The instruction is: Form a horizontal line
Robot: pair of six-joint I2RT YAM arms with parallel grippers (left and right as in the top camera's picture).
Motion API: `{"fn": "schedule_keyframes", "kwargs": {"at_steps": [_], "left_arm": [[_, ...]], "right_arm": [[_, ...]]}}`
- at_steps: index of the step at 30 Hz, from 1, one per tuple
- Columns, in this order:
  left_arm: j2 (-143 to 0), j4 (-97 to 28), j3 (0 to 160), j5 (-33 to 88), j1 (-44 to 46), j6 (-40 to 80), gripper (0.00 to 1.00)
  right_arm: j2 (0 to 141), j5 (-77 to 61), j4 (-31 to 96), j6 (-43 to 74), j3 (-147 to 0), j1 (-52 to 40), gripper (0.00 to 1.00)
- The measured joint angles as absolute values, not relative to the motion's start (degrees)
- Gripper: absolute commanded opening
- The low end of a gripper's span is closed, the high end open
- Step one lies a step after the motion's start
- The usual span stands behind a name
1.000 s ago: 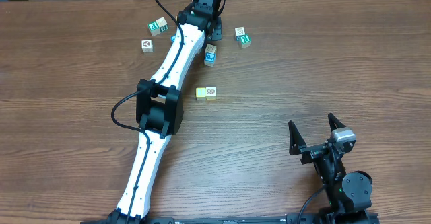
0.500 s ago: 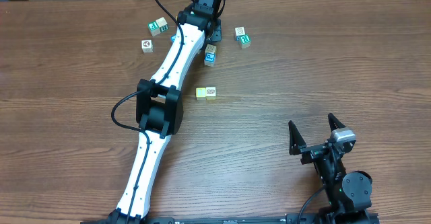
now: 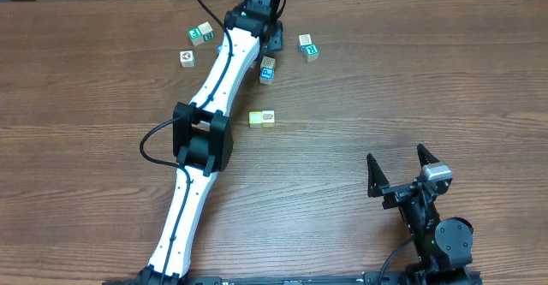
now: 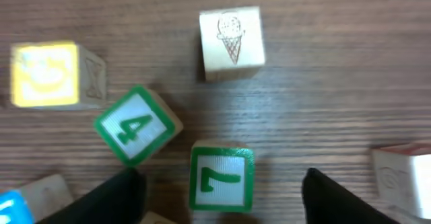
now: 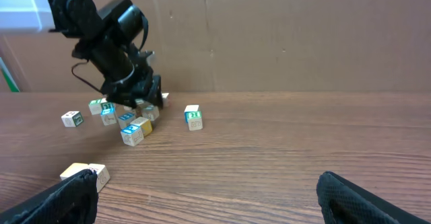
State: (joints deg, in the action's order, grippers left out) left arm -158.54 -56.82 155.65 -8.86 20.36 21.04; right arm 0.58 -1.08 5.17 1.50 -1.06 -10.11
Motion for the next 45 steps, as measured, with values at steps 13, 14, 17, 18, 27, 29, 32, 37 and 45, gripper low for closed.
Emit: {"fn": "schedule_keyframes", "kwargs": {"at_steps": [13, 14, 17, 18, 27, 29, 32, 37, 45], "left_arm": [[-156.83, -76.64, 178.63, -8.84, 14.57, 20.43, 1.00], [-156.38, -77.91, 178.74, -8.84, 13.65, 20.43, 1.00], [-155.68, -82.13, 178.95, -8.86, 10.17, 20.43, 1.00], [-155.68, -84.29, 178.98, -8.86, 8.69, 20.43, 1.00], [-155.68, -89.36, 178.98, -8.88, 0.16, 20.43, 1.00], [-155.68, -89.38, 178.98, -8.88, -0.43, 20.43, 1.00], [-155.68, -89.38, 178.98, -8.88, -0.64, 20.43, 1.00], [-155.68, -89.38, 178.98, -8.88, -0.64, 20.43, 1.00], [-155.68, -89.41, 178.98, -8.86, -0.64, 20.43, 1.00]], "right_arm": [[0.58, -1.08, 5.19, 1.48, -1.06, -10.11, 1.00], [0.58, -1.08, 5.15, 1.48, -1.06, -10.11, 1.00], [0.58, -1.08, 5.19, 1.48, -1.06, -10.11, 1.00], [0.58, -1.08, 5.19, 1.48, -1.06, -10.11, 1.00], [0.58, 3.03, 4.56, 1.48, -1.06, -10.11, 1.00], [0.58, 4.43, 4.58, 1.48, -1.06, -10.11, 1.00], [0.58, 3.62, 4.64, 2.63, -1.06, -10.11, 1.00], [0.58, -1.39, 3.66, 4.73, -1.06, -10.11, 1.00], [1.02, -6.20, 13.76, 7.77, -4.25, -10.11, 1.00]]}}
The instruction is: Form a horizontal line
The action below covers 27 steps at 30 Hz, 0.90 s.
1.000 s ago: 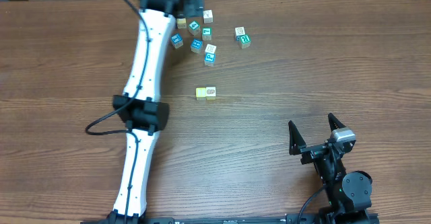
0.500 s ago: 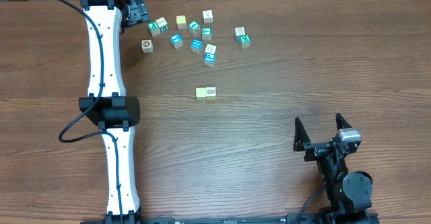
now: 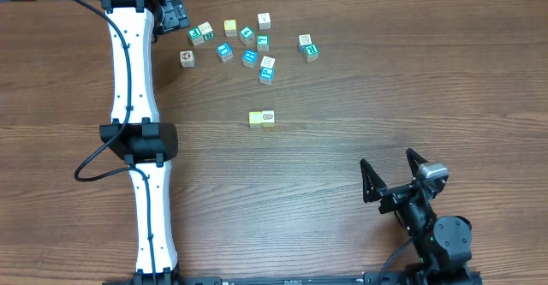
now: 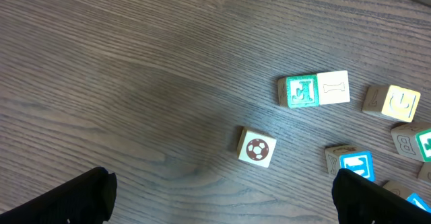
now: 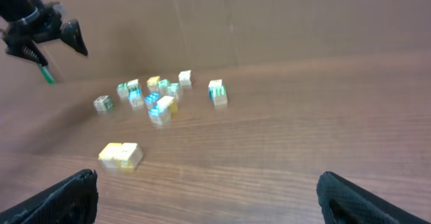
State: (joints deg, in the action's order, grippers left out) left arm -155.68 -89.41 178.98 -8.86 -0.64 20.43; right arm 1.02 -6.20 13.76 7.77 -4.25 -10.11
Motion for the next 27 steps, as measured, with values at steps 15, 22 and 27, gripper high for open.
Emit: {"fn": "schedule_keyframes", "kwargs": {"at_steps": [15, 22, 27], "left_arm": [[-155.68, -89.43, 179.00, -8.88, -0.64, 20.43, 1.00], [-155.68, -89.36, 179.00, -8.88, -0.64, 20.43, 1.00], [-155.68, -89.47, 179.00, -8.86, -0.64, 20.43, 1.00]], "right_arm": [[46.22, -8.75, 52.40, 8.99, -71.18, -9.78, 1.00], [75.13, -8.82, 72.84, 8.99, -108.71, -9.78, 1.00], [92.64, -12.49, 74.11, 8.97, -126.13, -9.78, 1.00]]}}
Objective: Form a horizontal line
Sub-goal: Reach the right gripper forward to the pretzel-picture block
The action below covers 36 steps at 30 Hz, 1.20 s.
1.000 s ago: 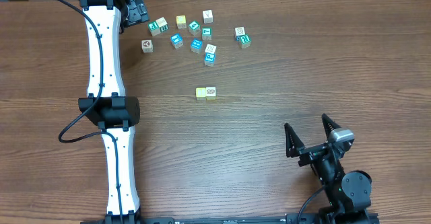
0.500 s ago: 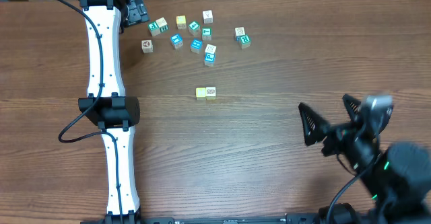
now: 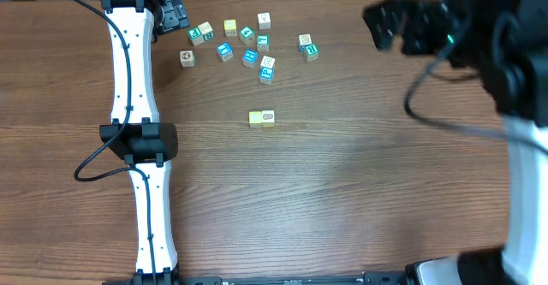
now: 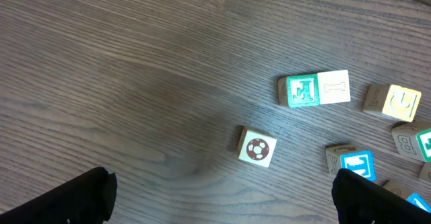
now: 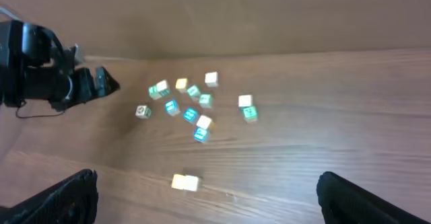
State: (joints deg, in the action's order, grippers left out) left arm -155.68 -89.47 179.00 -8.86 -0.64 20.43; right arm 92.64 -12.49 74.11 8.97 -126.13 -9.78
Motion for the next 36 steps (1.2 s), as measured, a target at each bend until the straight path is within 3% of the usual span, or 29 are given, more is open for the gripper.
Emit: {"fn": "schedule_keyframes", "kwargs": {"at_steps": [3, 7, 9, 13, 20, 36], "left_arm": [[-155.68, -89.56, 179.00, -8.86, -0.64, 20.43, 1.00], [-155.68, -89.56, 179.00, -8.86, -0.64, 20.43, 1.00], [-155.68, -89.58, 179.00, -8.86, -0.64, 20.43, 1.00], [-155.68, -89.56, 179.00, -8.86, -0.64, 20.43, 1.00], [-155.68, -89.58, 179.00, -8.86, -0.64, 20.43, 1.00], [-155.68, -89.58, 179.00, -8.86, -0.64, 20.43, 1.00]], "right_arm": [[97.97, -15.66, 68.88, 9.02, -126.82, -9.78, 1.00], [105.95, -17.87, 64.07, 11.00, -126.91, -9.78, 0.78], [109.01, -18.04, 63.40, 12.32, -126.98, -9.87, 0.73], [116.25, -15.20, 62.89, 13.58, -127.02, -10.61, 0.87], [127.20, -3.03, 59.44, 12.53, -127.02, -14.72, 0.98], [140.29, 5.61, 43.62, 2.33, -127.07, -18.87, 0.96]]}}
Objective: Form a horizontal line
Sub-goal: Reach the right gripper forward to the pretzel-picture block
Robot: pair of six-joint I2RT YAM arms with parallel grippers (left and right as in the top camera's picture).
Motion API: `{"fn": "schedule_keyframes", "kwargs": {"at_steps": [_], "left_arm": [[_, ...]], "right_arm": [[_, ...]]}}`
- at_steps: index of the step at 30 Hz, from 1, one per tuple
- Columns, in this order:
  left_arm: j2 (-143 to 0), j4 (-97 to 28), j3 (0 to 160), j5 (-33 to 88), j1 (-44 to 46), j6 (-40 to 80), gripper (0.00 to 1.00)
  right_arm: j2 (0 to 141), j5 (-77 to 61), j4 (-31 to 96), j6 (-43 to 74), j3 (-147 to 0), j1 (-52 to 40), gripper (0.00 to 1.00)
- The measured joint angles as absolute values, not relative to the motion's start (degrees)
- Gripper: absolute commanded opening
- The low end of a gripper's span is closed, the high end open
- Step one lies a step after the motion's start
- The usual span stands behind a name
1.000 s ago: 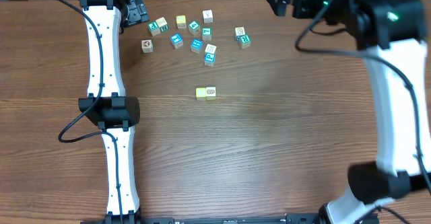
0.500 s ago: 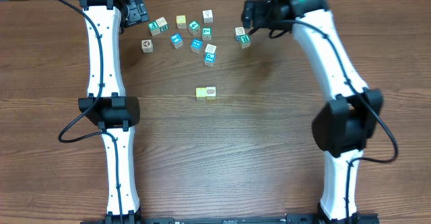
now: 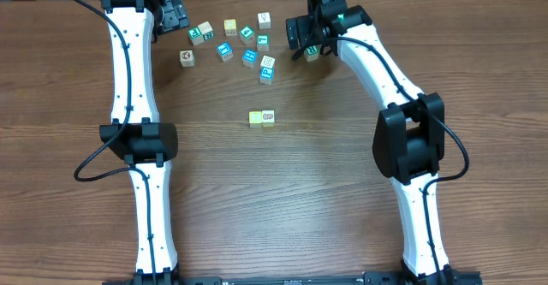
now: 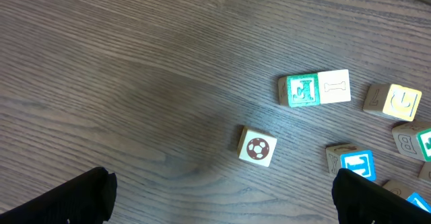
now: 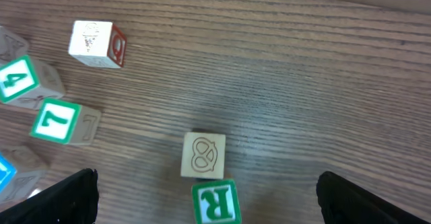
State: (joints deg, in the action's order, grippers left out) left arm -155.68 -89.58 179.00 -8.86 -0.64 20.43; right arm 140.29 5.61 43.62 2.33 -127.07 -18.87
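Observation:
Several small wooden picture and letter blocks lie scattered at the table's far side. A yellow block pair (image 3: 262, 118) sits alone nearer the middle. My right gripper (image 3: 301, 38) is open, low over the right end of the scatter. In the right wrist view the right gripper (image 5: 207, 183) straddles a pretzel block (image 5: 203, 155) and a green R block (image 5: 215, 202) that touch. My left gripper (image 3: 175, 13) is open at the scatter's far left. In the left wrist view a soccer-ball block (image 4: 256, 148) and a green-letter and bone pair (image 4: 314, 91) lie ahead of the left gripper (image 4: 222, 187).
Left of the pretzel block lie an ice-cream block (image 5: 96, 44), a green 4 block (image 5: 17, 79) and a green 7 block (image 5: 60, 122). A yellow block (image 4: 394, 101) and a blue block (image 4: 353, 163) lie right of the soccer-ball block. Both arms stretch across the wooden table (image 3: 342, 191).
My right gripper was high up at the right, seeing the whole scatter from afar. Now it is low over the pretzel and R blocks. The left gripper and the blocks have not moved.
First my left gripper was open among the blocks, around the green 7 block, with the right arm folded at the front right. Then the left gripper was out at the scatter's far left and stayed there. The right arm rose, and now hangs over the scatter's right end.

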Motion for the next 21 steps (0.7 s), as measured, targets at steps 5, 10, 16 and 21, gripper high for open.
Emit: {"fn": "schedule_keyframes", "kwargs": {"at_steps": [5, 10, 16, 21], "left_arm": [[-155.68, -89.58, 179.00, -8.86, -0.64, 20.43, 1.00], [-155.68, -89.58, 179.00, -8.86, -0.64, 20.43, 1.00], [-155.68, -89.58, 179.00, -8.86, -0.64, 20.43, 1.00], [-155.68, -89.58, 179.00, -8.86, -0.64, 20.43, 1.00]], "right_arm": [[141.73, 5.52, 41.25, 1.96, -127.07, -18.85, 0.90], [144.49, 5.39, 38.57, 1.72, -127.09, -18.85, 0.80], [148.31, 5.34, 38.48, 1.48, -127.07, -18.85, 0.54], [148.57, 5.37, 38.15, 1.54, -127.09, -18.85, 0.59]]}}
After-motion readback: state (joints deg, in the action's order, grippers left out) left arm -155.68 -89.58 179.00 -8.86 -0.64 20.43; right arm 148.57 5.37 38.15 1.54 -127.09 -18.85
